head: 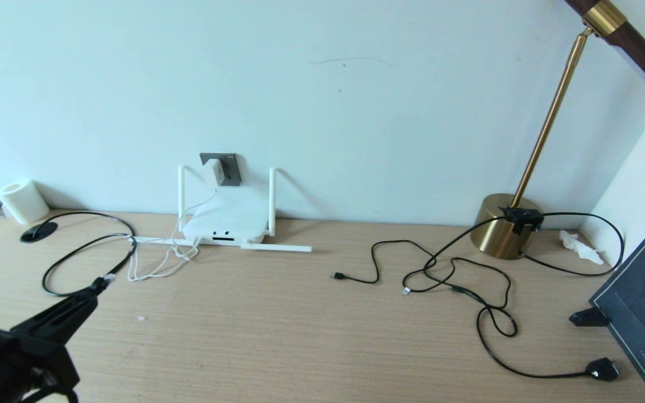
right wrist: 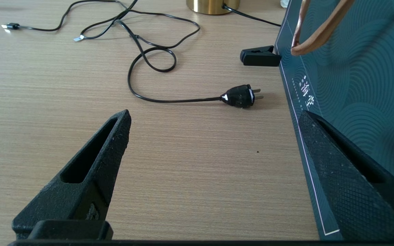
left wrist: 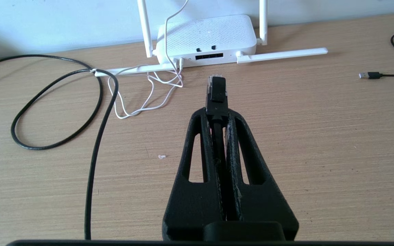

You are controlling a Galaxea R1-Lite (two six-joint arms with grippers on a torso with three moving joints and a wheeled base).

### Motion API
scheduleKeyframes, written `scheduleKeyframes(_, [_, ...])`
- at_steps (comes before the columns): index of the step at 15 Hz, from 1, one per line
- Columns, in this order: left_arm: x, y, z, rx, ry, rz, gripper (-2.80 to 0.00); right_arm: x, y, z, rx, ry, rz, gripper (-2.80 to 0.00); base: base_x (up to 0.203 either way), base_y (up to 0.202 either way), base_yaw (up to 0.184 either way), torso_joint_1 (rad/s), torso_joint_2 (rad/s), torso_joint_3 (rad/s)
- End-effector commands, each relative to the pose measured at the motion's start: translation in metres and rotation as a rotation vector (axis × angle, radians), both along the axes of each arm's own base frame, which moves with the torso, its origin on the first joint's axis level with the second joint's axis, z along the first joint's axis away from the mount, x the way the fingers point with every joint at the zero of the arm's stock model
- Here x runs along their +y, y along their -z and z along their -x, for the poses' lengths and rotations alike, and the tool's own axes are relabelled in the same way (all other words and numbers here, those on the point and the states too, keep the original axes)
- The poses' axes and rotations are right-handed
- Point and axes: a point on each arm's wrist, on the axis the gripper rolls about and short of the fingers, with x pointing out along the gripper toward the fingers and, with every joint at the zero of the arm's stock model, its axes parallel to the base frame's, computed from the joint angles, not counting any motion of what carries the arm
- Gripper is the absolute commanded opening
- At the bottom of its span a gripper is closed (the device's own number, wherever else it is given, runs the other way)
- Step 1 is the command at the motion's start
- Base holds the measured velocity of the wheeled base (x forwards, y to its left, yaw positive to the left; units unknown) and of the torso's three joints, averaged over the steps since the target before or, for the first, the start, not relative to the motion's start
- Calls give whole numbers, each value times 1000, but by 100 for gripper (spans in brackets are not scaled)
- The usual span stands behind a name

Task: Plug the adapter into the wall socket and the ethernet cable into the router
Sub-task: Align cable and router interface

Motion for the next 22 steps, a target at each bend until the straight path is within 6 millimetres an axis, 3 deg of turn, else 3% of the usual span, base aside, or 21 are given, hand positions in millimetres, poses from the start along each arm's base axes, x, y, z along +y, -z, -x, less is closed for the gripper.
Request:
scheduleKeyframes(1, [0,-10,-3,-25,2,5,-280,0,0,0,2,2,0,0,0,0,0,0,0,0])
scheduleKeyframes(5, [-1,-11,-15,6,8,18,-280,0,0,0,2,2,0,0,0,0,0,0,0,0])
scheduleKeyframes(7, [-1,-21,-23,-22,9,39,-280,0,0,0,-12,6,-1,0,0,0,0,0,0,0])
scheduleKeyframes(8, [-1,-29,-27,-48,10,49,-280,0,-1,-2,-48,5,2,0,0,0,0,0,0,0])
scheduleKeyframes(10, [-1,-26,-32,-16,9,67,-280,0,-1,-6,-136,4,0,0,0,0,0,0,0,0])
scheduleKeyframes(13, [-1,-17,-26,13,-1,183,-280,0,1,-6,-122,5,-15,0,0,0,0,0,0,0])
scheduleKeyframes(16, [-1,-28,-15,-56,14,179,-280,0,1,-6,-122,4,-15,0,0,0,0,0,0,0])
scheduleKeyframes(20, [-5,10,-2,112,169,244,-280,0,1,-6,-122,5,-15,0,0,0,0,0,0,0])
scheduleKeyframes(22, [-5,16,-6,175,179,352,-280,0,1,-6,-122,4,-15,0,0,0,0,0,0,0])
